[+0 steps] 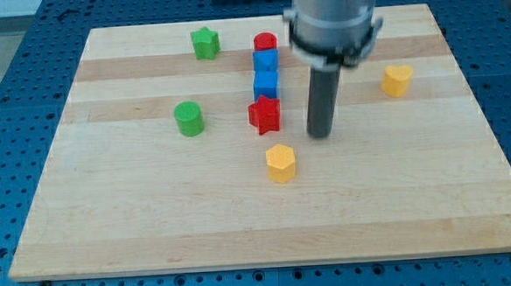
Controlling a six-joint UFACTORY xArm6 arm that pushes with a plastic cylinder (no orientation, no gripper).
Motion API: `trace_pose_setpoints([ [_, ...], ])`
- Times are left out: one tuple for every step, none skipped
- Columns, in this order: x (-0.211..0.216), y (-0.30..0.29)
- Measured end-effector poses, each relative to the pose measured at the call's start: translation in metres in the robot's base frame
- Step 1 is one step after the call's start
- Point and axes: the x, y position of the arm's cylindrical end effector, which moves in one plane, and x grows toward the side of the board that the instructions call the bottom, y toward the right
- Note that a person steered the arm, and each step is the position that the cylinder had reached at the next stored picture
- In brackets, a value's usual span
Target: Point your arm to the yellow heart
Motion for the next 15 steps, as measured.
trace_pose_setpoints([
  [-0.069, 0.037],
  [-0.111, 0.067],
  [-0.106, 0.137],
  [-0.104, 0.154],
  [-0.069, 0.175],
  [-0.032, 0.174],
  [0.005, 0.171],
  [0.007, 0.174],
  [-0.043, 0.191],
  [-0.06, 0.192],
  [-0.097, 0.181],
  [-0.113, 0.173],
  [-0.117, 0.161],
  [-0.115, 0.144],
  [-0.082, 0.139],
])
